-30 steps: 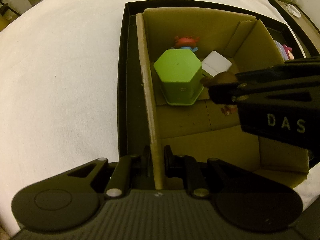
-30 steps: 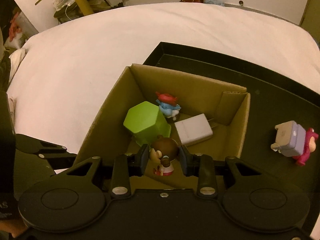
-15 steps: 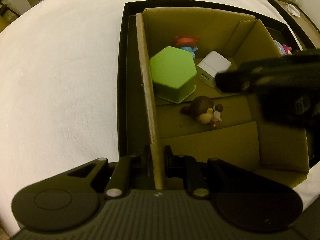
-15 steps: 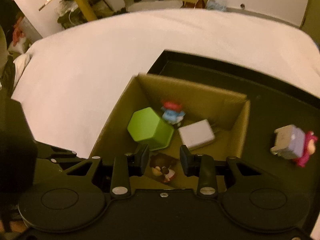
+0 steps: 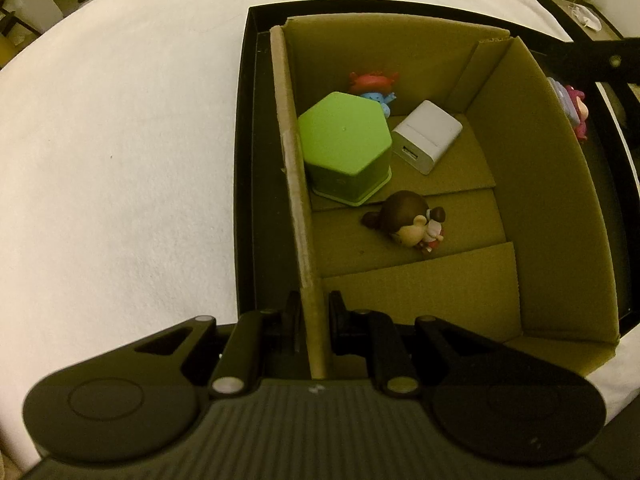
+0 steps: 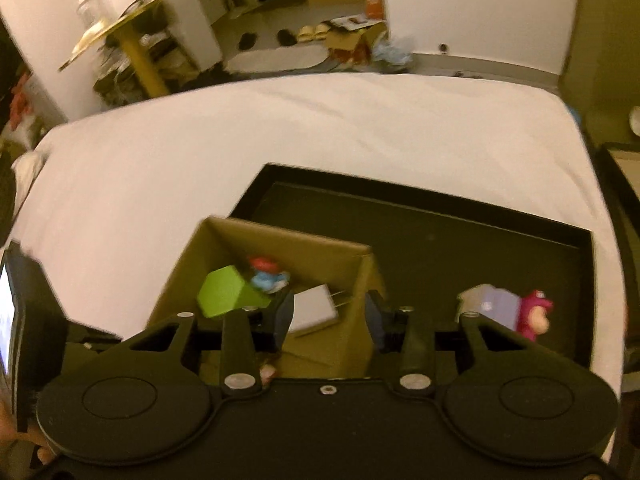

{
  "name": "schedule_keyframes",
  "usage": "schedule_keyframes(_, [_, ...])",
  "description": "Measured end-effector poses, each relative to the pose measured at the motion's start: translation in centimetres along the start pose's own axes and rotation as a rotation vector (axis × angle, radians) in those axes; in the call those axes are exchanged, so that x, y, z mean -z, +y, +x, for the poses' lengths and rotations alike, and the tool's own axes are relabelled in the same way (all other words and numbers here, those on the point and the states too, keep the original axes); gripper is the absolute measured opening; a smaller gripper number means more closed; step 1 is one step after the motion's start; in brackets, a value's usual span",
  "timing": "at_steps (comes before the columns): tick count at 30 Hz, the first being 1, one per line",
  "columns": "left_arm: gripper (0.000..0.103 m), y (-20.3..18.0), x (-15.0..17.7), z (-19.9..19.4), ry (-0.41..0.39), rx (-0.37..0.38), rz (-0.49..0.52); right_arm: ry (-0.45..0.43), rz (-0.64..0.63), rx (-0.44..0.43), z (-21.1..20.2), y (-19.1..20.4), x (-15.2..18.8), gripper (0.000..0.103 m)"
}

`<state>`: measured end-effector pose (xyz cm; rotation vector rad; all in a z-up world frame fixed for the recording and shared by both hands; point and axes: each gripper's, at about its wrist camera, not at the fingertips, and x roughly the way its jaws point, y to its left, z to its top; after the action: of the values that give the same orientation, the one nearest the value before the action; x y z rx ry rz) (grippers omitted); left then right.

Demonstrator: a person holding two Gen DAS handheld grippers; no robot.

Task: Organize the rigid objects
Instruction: 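Move the right gripper back over the lavender block toy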

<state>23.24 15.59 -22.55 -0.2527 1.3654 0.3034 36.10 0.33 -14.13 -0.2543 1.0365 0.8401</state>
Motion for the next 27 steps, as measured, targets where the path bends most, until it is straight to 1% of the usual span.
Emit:
schedule_keyframes(2, [0.012,-0.2,0.0,0.0,0.001,-0.005,0.006,-0.004,0.017,0.005,-0.2,-1.4,-0.1,0.040])
schedule_keyframes(6, [0.012,-0.2,-0.1,-0.1,0.002,-0.006,0.000,-0.002,0.057,0.053,-0.2,-4.3,-0.3,0.040])
schedule_keyframes(12, [0.012,-0.3,-0.3,-0.1,0.010,-0.013,0.010,0.007,0.178,0.071,0.4,-8.1,0.5,0.040])
schedule_keyframes(19, [0.011,-0.4,-0.7,-0.4,0.014,-0.042,0.029,0.015,0.251,0.061,1.9,-10.0,1.9,0.040])
schedule_keyframes(27, [0.011,-0.3,-1.0,0.0,0.023,-0.044,0.022,0.018,0.287,0.057,3.0,-11.6,2.2,0.040])
